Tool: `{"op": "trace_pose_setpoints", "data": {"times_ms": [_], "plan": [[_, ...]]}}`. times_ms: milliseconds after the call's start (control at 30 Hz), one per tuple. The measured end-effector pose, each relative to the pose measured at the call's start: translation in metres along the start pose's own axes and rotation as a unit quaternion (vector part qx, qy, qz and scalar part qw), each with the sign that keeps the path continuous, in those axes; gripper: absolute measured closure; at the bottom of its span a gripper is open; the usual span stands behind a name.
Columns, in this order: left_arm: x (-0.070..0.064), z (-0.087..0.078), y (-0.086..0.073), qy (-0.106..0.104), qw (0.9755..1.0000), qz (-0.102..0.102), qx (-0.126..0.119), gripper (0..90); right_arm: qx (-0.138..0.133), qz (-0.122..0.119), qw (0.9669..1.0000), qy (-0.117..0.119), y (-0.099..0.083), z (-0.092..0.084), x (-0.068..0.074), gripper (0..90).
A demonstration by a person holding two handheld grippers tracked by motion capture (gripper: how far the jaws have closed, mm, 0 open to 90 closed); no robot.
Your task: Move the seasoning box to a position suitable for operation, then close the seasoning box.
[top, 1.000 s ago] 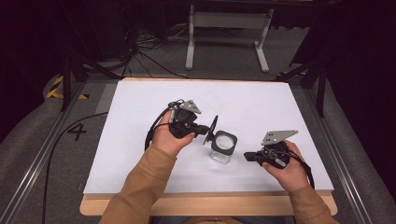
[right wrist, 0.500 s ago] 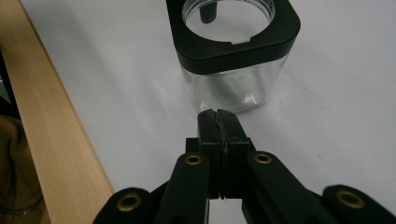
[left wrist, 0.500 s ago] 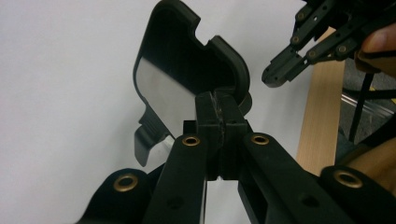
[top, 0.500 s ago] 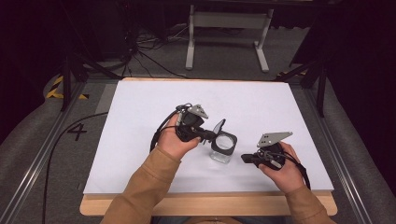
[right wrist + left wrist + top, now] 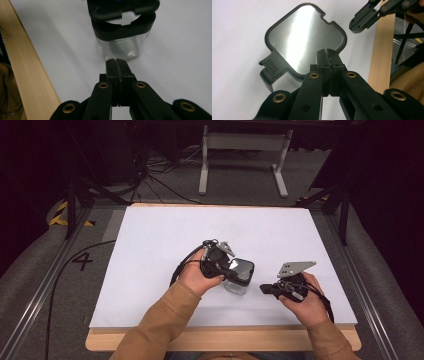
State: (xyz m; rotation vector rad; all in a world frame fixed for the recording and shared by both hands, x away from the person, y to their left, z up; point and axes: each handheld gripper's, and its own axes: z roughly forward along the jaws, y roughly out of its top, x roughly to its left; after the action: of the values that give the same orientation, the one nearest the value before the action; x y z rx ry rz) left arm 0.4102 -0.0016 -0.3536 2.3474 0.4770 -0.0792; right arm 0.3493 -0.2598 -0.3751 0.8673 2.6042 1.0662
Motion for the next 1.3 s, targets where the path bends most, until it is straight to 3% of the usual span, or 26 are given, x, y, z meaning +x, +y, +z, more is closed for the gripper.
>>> {"op": "trace_pose_setpoints", "data": {"times_ms": [167, 300, 400, 500, 633, 767, 967, 1300], "plan": [[0.0, 0.008, 0.0, -0.023, 0.9996, 0.008, 0.016, 89.9, -0.003, 0.004, 1.0, -0.002, 0.0, -0.003, -0.001, 89.9], [-0.002, 0.001, 0.001, -0.003, 0.9999, 0.013, 0.001, 89.5, -0.008, 0.005, 0.9999, -0.004, 0.0, -0.006, -0.001, 89.9], [-0.002, -0.013, 0.001, 0.011, 0.9995, 0.01, -0.027, 88.3, -0.014, 0.006, 0.9998, -0.009, -0.001, -0.009, -0.003, 89.9], [0.0, -0.035, -0.001, 0.028, 0.9978, 0.004, -0.06, 86.8, -0.023, 0.01, 0.9996, -0.016, -0.002, -0.013, -0.006, 89.9], [0.005, -0.059, -0.009, 0.054, 0.9926, -0.018, -0.107, 86.5, -0.035, 0.017, 0.999, -0.023, -0.003, -0.017, -0.01, 89.9], [0.01, -0.072, -0.017, 0.076, 0.9874, -0.038, -0.133, 85.9, -0.044, 0.024, 0.9984, -0.025, -0.003, -0.018, -0.013, 90.0], [0.017, -0.075, -0.03, 0.075, 0.9871, -0.053, -0.131, 83.5, -0.048, 0.022, 0.9982, -0.027, 0.0, -0.014, -0.02, 90.0], [0.015, -0.074, -0.046, 0.073, 0.9879, -0.067, -0.119, 89.2, -0.062, 0.028, 0.9975, -0.021, 0.002, 0.0, -0.039, 89.9]]}}
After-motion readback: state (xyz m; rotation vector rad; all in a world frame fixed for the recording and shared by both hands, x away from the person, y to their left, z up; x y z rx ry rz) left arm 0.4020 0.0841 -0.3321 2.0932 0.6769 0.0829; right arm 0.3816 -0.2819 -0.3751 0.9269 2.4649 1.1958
